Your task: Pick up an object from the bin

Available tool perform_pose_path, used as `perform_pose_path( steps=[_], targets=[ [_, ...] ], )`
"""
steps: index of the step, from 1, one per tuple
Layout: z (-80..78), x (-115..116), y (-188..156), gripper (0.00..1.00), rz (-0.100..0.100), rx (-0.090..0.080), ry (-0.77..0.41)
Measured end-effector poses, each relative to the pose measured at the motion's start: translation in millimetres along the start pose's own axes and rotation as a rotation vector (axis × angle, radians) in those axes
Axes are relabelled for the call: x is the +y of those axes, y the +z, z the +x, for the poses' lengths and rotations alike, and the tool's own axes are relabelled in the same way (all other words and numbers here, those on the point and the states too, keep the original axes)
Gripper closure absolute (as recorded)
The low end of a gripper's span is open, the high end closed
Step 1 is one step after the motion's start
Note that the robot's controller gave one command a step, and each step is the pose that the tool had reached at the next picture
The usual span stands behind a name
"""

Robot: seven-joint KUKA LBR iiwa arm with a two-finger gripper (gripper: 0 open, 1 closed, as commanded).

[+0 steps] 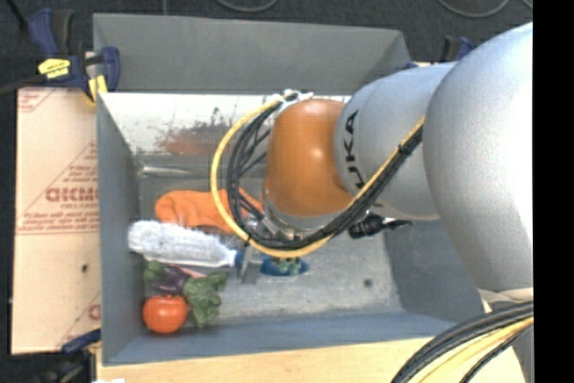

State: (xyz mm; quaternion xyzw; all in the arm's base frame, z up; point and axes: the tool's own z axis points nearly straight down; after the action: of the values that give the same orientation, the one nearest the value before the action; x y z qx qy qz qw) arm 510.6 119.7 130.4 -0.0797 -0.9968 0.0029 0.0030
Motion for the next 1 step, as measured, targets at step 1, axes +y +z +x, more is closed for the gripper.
perform_pose_path(
  steps=[1],
  targets=[
    [-0.6, 0.2, -13.9, 1.0, -0.002, -0.003, -0.001]
  ],
)
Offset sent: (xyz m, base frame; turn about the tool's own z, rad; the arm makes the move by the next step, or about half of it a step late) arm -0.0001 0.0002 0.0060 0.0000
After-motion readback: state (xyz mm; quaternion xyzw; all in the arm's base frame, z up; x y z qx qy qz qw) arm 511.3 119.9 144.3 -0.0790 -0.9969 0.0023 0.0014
